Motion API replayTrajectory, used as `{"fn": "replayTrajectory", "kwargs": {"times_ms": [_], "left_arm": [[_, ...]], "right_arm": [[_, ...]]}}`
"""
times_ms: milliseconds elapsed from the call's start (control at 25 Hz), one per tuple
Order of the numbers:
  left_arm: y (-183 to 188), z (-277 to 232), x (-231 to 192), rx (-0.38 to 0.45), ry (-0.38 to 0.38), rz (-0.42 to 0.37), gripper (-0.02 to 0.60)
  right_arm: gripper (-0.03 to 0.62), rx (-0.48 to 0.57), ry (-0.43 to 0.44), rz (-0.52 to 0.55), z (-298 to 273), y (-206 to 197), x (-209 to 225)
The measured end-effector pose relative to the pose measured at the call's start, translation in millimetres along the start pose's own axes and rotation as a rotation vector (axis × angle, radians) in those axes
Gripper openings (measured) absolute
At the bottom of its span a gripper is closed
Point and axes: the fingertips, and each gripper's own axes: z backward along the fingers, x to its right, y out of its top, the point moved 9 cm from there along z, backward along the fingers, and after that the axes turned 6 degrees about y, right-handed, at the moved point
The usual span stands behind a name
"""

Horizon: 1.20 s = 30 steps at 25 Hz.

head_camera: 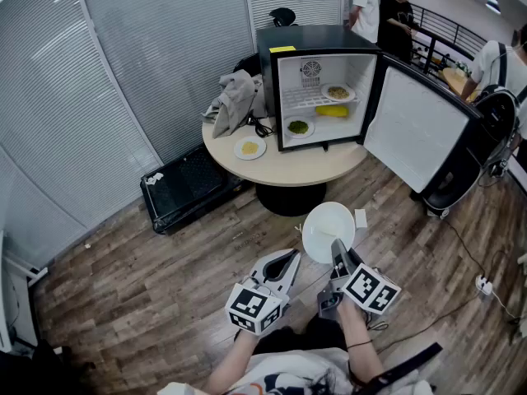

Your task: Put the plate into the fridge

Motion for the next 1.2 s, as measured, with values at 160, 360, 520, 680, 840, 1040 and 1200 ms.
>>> {"fn": "replayTrajectory", "kwargs": {"times_ms": [160,360,520,680,840,1040,1200], "left_arm": [[0,-4,1,0.000,-0.002,-0.005,0.011],[0,-13,8,-0.003,-0.014,-0.005,0.011],[-1,-22,11,-0.006,-0.014,-0.007,0.011],[0,-35,10,-0.012,-0.010,-0.006,0.011],[2,-51,10,-0.022,-0.008,-0.015,0.011],[4,-76,9,-0.032,-0.001,-0.018,0.011],[8,-99,6,-0.038,0.008,-0.018,0.011]], "right_arm": [[0.032,0.014,0.020,-0.036,0,1,3],[0.032,-0.002,0.011,-0.039,2,7,11],[0.032,-0.009,0.014,-0.052,1,13,19],[0.032,-0.021,0.011,-0.062,-4,21,28],[0.032,-0.023,0.019,-0.071,-13,34,37],[0.032,-0.036,0.028,-0.076,-31,53,50],[0.032,-0.052,0.039,-0.076,-48,70,59]]}}
